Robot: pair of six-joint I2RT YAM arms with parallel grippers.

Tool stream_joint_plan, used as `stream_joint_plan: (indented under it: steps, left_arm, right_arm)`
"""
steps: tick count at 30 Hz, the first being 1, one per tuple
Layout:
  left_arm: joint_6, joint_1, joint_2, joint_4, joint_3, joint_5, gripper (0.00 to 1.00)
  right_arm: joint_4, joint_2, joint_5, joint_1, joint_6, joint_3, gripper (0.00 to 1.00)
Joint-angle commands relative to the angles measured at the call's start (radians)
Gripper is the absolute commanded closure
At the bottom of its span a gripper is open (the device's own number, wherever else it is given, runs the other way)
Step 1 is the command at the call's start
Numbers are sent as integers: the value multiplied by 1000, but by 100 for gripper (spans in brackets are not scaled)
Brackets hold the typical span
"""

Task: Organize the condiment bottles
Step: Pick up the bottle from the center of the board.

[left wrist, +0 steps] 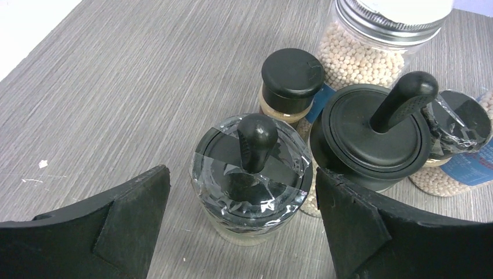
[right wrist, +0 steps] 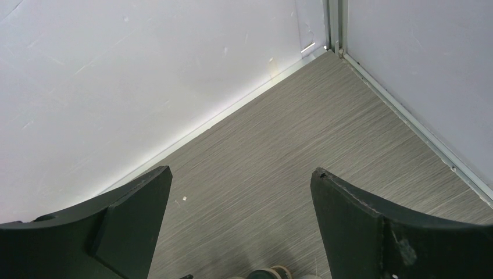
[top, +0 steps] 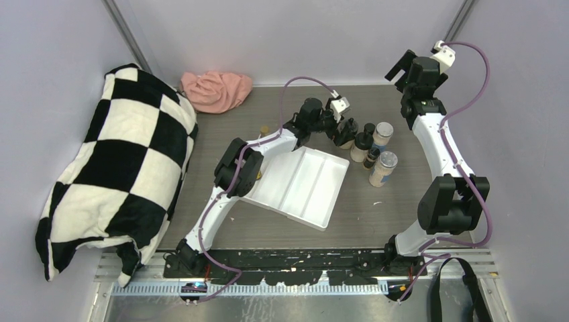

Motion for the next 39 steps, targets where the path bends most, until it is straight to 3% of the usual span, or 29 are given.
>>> stream_joint_plan:
  steps: [1,21,39]
  left_arm:
    - [-11,-5,7,58,28,-4,4]
    - [-52,-8,23,116,28,-9,7]
    - [-101,-12,22,182,-7,-39,28]
  right_arm:
    - [52,-37,-3,0,-8,21,5]
    - [52,-29,-2,3,-19,25,5]
    - [54,-31,3,12,-24,20,5]
